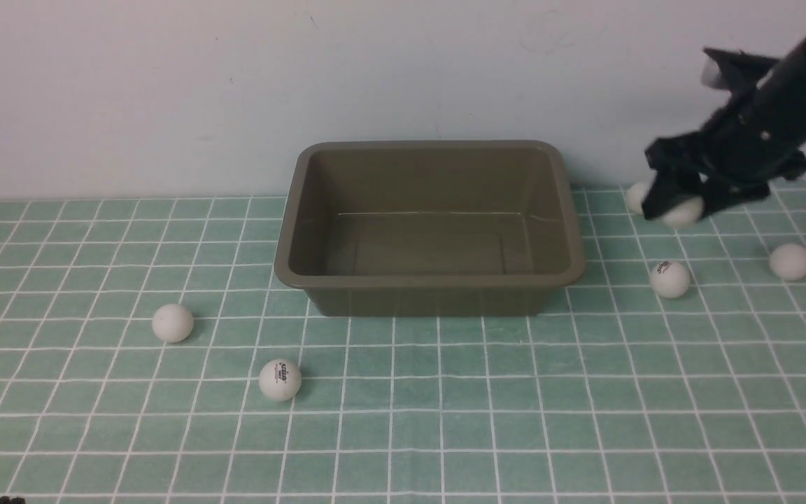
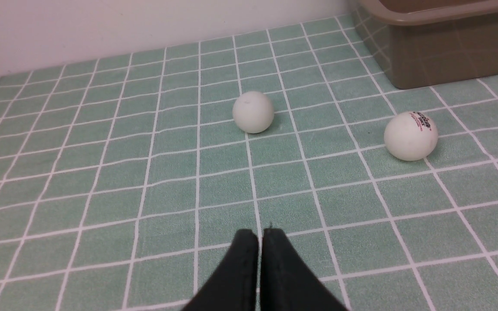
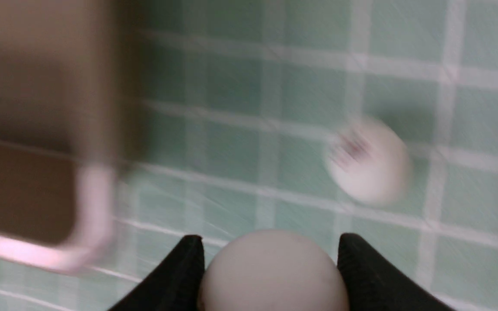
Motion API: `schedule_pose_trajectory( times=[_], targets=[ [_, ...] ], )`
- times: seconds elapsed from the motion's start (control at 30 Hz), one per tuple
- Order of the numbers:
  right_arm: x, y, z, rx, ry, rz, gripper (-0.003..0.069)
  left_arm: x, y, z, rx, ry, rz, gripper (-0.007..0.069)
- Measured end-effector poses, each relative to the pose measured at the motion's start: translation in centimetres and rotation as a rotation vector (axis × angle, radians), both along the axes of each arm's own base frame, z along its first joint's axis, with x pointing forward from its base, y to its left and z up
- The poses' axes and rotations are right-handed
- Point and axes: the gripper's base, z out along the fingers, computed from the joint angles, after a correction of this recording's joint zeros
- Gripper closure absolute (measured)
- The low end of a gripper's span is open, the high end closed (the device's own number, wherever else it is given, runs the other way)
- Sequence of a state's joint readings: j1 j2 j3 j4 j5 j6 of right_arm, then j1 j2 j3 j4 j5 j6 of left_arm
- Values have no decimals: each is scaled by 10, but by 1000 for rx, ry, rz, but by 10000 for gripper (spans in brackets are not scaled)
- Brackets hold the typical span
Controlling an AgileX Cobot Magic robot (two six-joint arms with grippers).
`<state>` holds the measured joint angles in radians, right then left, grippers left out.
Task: Put the table tennis balls in the box on the green coffee tablecloth.
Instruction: 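Release the ping pong ball into the bin and lift the gripper away, then reach for and grasp a ping pong ball on the table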
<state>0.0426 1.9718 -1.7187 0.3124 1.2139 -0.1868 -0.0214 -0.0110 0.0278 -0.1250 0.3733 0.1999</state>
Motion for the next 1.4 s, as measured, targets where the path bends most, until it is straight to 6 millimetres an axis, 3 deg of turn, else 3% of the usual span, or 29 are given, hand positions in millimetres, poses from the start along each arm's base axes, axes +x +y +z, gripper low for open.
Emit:
schedule_pose_trajectory(
  times=[0.07, 0.2, 0.23, 0.27, 0.3, 0.37, 0.53, 0.63, 0.8, 0.9, 1.0, 1.07, 1.17, 1.3, 1.4],
  targets=[
    [4, 25, 21, 54, -76, 46, 302, 0, 0, 0, 0, 0, 0, 629],
    [7, 78, 30, 81, -177, 145, 302, 0, 0, 0, 0, 0, 0, 629],
    [7, 78, 30, 81, -177, 145, 302, 0, 0, 0, 0, 0, 0, 629],
    [7, 104, 21, 73, -188, 196, 302, 0, 0, 0, 0, 0, 0, 629],
    [7, 106, 20, 72, -192, 199, 302, 0, 0, 0, 0, 0, 0, 629],
    [9, 133, -6, 54, -167, 249, 302, 0, 0, 0, 0, 0, 0, 629],
    [15, 152, -41, 56, -130, 267, 302, 0, 0, 0, -1, 0, 0, 629],
    [19, 153, -46, 64, -145, 255, 286, 0, 0, 0, -1, 0, 0, 629],
    [21, 153, -44, 60, -171, 252, 162, 0, 0, 0, -1, 0, 0, 629],
    [22, 149, -31, 20, -163, 283, 133, 0, 0, 0, -1, 0, 0, 629],
    [22, 139, -5, -53, -161, 306, 127, 0, 0, 0, -1, 0, 0, 629],
    [29, 118, 29, -142, -222, 253, 127, 0, 0, 0, -1, 0, 0, 629],
    [32, 88, 50, -202, -263, 137, 127, 0, 0, 0, -1, 0, 0, 629],
    [34, 55, 47, -226, -226, 45, 127, 0, 0, 0, -1, 0, 0, 629],
    [33, 39, 27, -240, -151, 19, 127, 0, 0, 0, -1, 0, 0, 629]
  ],
)
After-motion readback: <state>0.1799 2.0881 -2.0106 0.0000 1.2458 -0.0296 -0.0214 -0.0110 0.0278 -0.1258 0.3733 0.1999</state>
